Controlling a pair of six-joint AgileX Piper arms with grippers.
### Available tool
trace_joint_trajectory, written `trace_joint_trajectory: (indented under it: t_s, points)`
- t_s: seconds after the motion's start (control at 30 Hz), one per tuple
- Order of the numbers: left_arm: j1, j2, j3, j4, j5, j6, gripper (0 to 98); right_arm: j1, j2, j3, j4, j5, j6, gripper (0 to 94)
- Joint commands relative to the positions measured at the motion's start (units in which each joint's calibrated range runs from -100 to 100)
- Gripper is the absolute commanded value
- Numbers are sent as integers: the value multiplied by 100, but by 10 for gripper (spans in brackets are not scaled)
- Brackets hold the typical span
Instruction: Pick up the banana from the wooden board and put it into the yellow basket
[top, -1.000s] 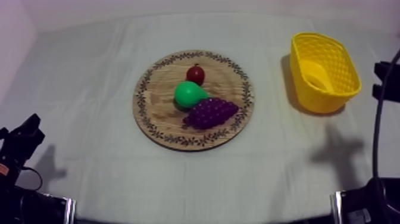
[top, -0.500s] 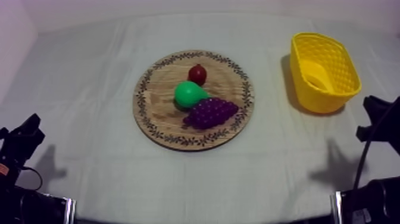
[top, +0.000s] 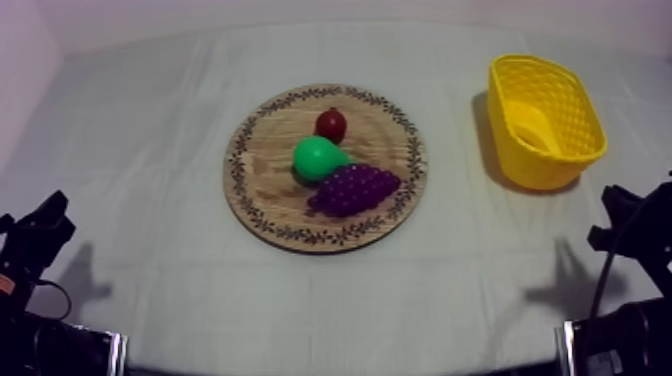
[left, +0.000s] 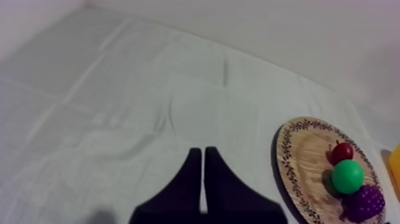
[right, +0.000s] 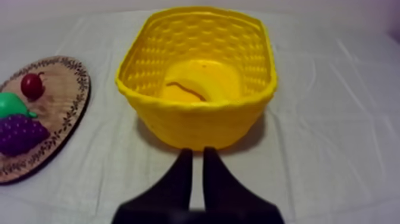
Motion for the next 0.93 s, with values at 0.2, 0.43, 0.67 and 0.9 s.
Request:
trace_joint_trajectory:
  t_s: [0.2,0.43,0.67,0.9]
  points:
    - [-1,-3,3,-1,-2,2,1,-33,-3,-38,162,249,-771,7]
    - [-1,-3,3,-1,-2,2,1,-35,-4,57,169,-110,7,5]
    - [-1,-3,3,-1,-2,2,1,-42,-4,110,165,-367,1000,5]
    - [-1,-3,3,-1,-2,2,1,-43,-4,114,165,-388,909,5]
